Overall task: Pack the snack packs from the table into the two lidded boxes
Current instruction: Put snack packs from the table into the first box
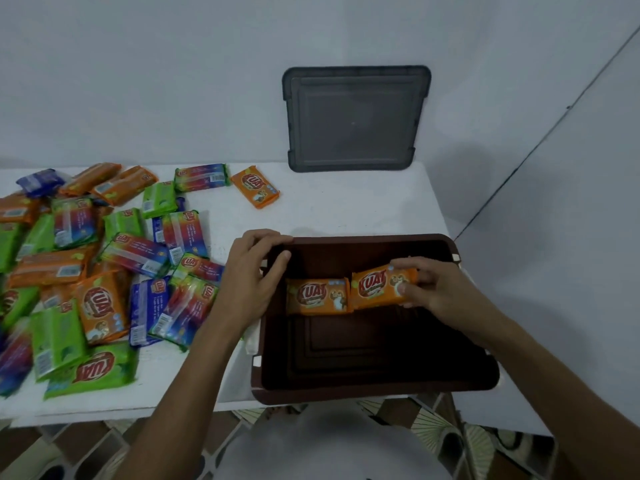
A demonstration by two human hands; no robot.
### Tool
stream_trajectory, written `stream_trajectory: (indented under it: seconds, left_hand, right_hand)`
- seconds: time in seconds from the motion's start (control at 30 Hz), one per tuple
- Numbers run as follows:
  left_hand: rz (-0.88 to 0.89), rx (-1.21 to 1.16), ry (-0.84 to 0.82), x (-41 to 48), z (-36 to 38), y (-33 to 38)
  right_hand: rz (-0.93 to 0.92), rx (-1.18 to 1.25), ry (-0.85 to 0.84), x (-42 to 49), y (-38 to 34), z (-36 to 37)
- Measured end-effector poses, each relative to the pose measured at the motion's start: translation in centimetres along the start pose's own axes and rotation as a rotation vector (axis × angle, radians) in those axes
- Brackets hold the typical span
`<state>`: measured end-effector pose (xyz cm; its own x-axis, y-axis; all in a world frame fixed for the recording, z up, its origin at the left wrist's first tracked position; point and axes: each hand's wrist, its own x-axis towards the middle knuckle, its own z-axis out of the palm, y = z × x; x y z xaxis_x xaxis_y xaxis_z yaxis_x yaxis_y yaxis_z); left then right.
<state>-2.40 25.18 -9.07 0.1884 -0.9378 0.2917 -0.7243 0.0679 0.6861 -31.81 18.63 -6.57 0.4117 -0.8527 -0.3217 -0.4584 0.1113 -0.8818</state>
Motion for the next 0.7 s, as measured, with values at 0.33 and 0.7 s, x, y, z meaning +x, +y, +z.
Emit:
stream_trajectory:
  seconds: [0.33, 0.7]
  left_hand:
    - [-0.037, -0.092, 0.034, -0.2, 0.0, 0.1]
    - [-0.081, -0.105, 0.030, -0.3, 0.0, 0.2]
  right_hand:
    - [0.016, -0.635, 0.040, 2.2, 1.7, 2.3]
    - [0.037, -0.767, -0.037, 2.0, 0.7, 2.4]
